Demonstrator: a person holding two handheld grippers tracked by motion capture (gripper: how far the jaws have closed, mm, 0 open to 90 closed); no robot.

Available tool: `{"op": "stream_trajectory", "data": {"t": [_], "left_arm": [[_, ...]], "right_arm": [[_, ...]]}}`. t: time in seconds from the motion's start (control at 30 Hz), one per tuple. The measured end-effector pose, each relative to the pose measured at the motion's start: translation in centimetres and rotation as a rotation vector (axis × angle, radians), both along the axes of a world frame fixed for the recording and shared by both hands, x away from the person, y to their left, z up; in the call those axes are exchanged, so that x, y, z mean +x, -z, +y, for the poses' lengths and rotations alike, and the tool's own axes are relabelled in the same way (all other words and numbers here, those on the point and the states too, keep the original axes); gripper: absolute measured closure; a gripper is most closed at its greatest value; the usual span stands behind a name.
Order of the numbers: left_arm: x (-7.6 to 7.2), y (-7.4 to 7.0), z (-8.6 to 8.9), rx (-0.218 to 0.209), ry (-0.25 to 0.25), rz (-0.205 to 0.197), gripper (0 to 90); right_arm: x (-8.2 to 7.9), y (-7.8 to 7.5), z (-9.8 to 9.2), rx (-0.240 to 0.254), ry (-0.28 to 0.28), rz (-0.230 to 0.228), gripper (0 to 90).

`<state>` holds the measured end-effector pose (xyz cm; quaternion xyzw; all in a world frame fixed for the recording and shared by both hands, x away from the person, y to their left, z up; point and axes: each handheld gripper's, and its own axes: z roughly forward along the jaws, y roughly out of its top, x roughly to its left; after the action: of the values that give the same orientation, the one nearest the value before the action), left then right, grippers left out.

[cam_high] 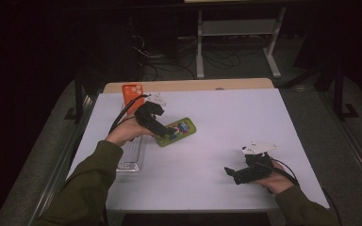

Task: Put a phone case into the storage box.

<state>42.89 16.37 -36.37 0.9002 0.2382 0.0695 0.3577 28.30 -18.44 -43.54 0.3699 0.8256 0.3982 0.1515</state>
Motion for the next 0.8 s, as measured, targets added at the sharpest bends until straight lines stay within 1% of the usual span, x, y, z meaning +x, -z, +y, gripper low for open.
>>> {"op": "stream_trajectory", "data": {"t": [0.03,0.1,0.13,0.17,0.27,0.3,0.33,0.37,0.43,0.47,0.5,0.53,0.57,0.6,0.63,0.67,0.7,0.73,0.8], "left_arm": [[0.2,0.2,-0.1,-0.004,-0.010,0.007,0.0],[0.6,0.5,-0.1,0.022,-0.005,0.011,0.0],[0.8,0.7,-0.3,0.027,-0.010,0.014,0.0],[1.0,0.9,-0.3,0.031,-0.007,0.016,0.0],[1.4,1.6,-0.4,0.051,-0.005,0.036,0.0],[1.6,1.9,-0.4,0.066,-0.003,0.042,0.0],[1.7,2.2,-0.5,0.080,-0.004,0.040,0.0],[1.9,2.4,-0.5,0.095,0.001,0.037,0.0],[2.1,2.8,-0.7,0.103,-0.011,0.046,0.0],[2.3,2.9,-0.6,0.130,0.009,0.044,0.0],[2.3,3.0,-0.7,0.125,-0.002,0.056,0.0],[2.4,3.2,-0.7,0.130,0.001,0.055,0.0],[2.6,3.3,-0.7,0.147,0.007,0.061,0.0],[2.5,3.5,-0.9,0.137,-0.011,0.075,0.0],[2.6,3.5,-1.0,0.152,-0.005,0.075,1.2],[2.8,3.4,-1.0,0.188,0.017,0.070,2.9],[2.7,3.6,-1.3,0.187,-0.001,0.071,3.6],[2.8,3.6,-1.4,0.205,0.003,0.077,3.7],[2.9,3.6,-1.7,0.223,0.011,0.077,3.8]], "right_arm": [[0.0,0.0,0.0,0.001,0.000,0.000,0.0],[0.0,0.0,0.0,-0.001,-0.002,0.000,0.0],[0.0,0.0,0.0,-0.004,-0.003,-0.006,0.0],[0.0,0.1,0.0,-0.010,-0.005,0.000,0.0],[0.1,0.1,-0.1,-0.010,-0.007,-0.003,0.0],[0.1,0.1,-0.1,-0.010,-0.007,-0.003,0.0],[0.1,0.0,-0.1,-0.007,-0.005,-0.008,0.0],[0.1,0.0,-0.1,0.000,-0.001,-0.005,0.0],[0.1,0.0,-0.1,-0.001,-0.001,-0.007,0.0],[0.1,0.1,-0.1,0.000,-0.001,0.000,0.0],[0.1,0.1,-0.1,0.000,-0.001,0.001,0.0],[0.1,0.1,0.0,0.000,-0.002,0.002,0.0],[0.1,0.1,0.0,0.000,-0.002,0.003,0.0],[0.1,0.1,0.0,0.001,-0.001,0.005,0.0],[0.1,0.1,0.0,0.000,-0.001,0.005,0.0],[0.1,0.1,0.0,0.000,-0.002,0.005,0.0],[0.1,0.1,0.0,-0.001,-0.003,0.003,0.0],[0.1,0.1,0.0,-0.001,-0.004,0.001,0.0],[0.1,0.1,-0.1,-0.007,-0.010,-0.002,0.0]]}}
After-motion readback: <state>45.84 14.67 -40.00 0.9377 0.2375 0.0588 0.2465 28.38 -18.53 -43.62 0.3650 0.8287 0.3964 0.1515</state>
